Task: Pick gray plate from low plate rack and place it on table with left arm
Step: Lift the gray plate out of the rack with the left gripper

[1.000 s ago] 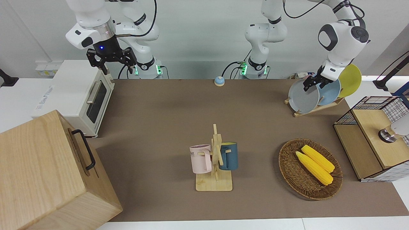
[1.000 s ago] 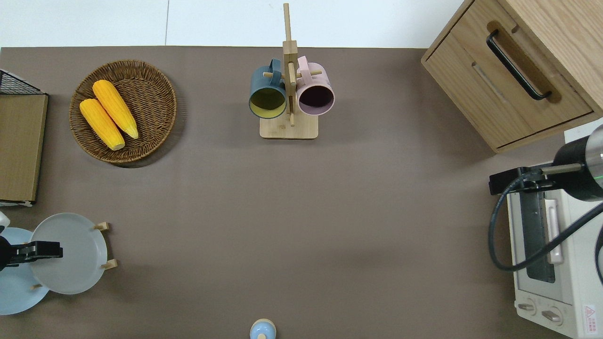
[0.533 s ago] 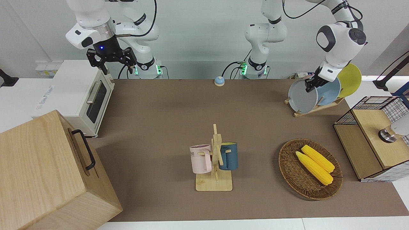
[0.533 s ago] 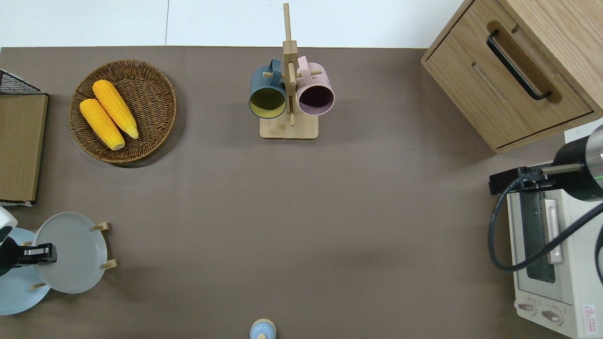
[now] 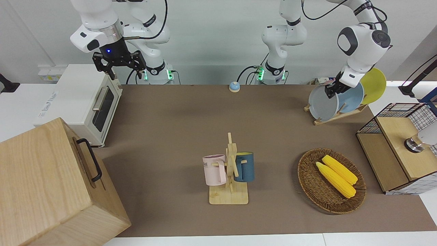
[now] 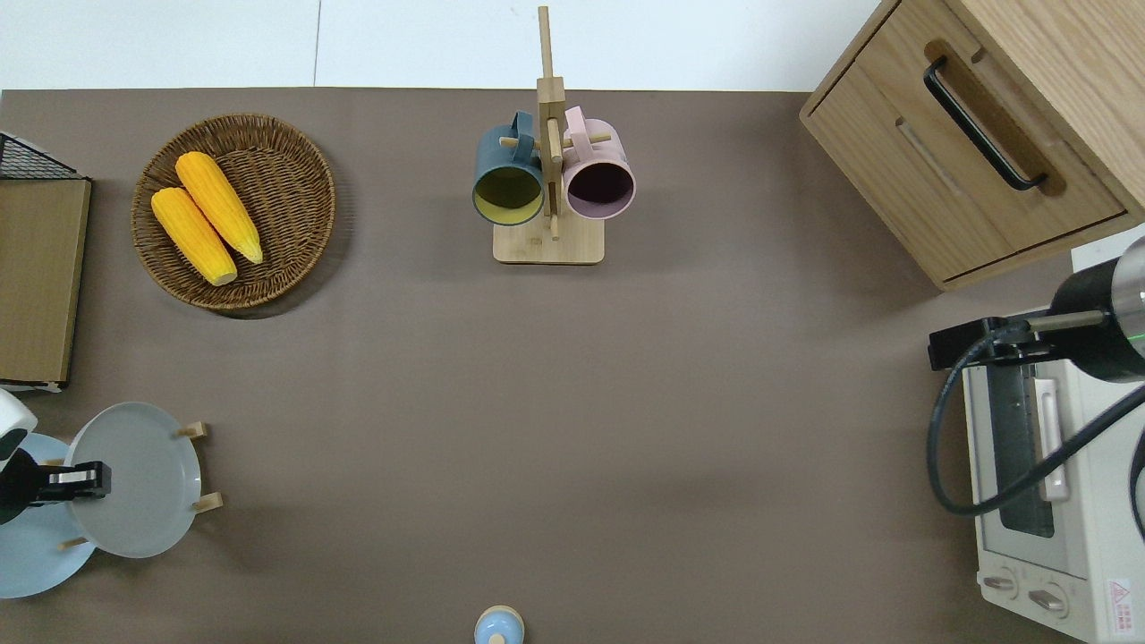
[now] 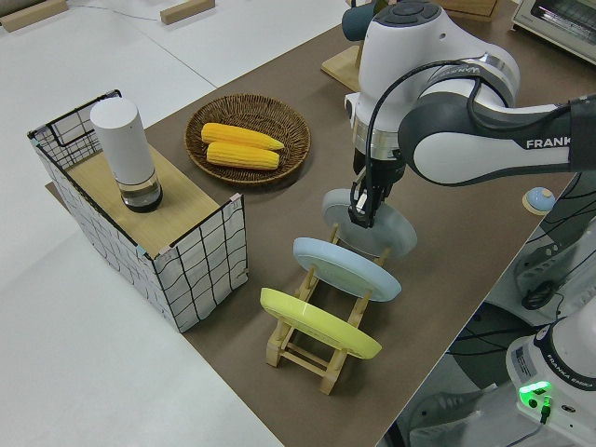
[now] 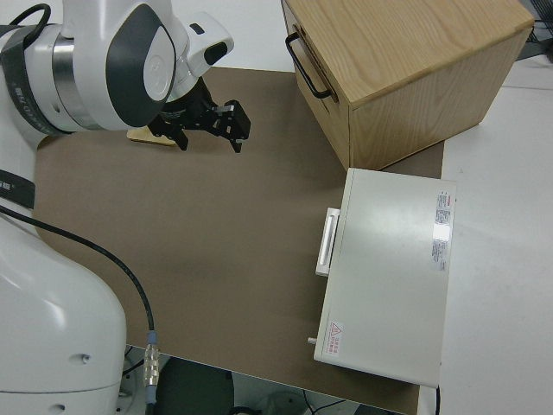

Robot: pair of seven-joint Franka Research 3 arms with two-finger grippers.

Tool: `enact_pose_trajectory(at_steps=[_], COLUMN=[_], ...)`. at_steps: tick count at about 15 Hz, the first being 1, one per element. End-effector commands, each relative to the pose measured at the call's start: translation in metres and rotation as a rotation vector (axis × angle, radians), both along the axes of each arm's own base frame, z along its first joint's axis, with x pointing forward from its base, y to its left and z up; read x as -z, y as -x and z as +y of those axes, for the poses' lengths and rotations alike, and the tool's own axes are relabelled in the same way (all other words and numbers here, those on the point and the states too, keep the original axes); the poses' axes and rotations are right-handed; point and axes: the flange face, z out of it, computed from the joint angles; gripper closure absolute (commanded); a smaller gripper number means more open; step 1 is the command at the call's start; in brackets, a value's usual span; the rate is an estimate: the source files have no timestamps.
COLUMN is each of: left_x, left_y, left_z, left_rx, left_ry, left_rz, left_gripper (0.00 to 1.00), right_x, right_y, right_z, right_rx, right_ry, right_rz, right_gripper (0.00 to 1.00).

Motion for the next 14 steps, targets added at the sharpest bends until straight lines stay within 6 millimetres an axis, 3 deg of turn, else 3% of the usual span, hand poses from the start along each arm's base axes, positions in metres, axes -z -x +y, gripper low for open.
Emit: enact_pose_trajectory(at_steps=[1, 6, 14], left_x=[-0.003, -0.017, -0.104], left_y=[0.004, 0.003, -0.004], left_z=[-0.009, -0.006, -0.008], left_rx=[0.011, 0.011, -0.010], left_ry=[0.010, 0.004, -0.012], left_rz=[-0.012, -0.006, 0.030], left_gripper=[0.93, 0.94, 0.94], right_x=[-0.003, -0.003, -0.003], right_y=[0.002, 0.002, 0.002], right_z=[-0.002, -0.002, -0.002], right_rx=[0.015, 0.015, 0.015], right_ry=[-0.017, -0.017, -0.017], right_rz=[0.008, 0.008, 0.008], right_gripper=[0.013, 0.011, 0.013])
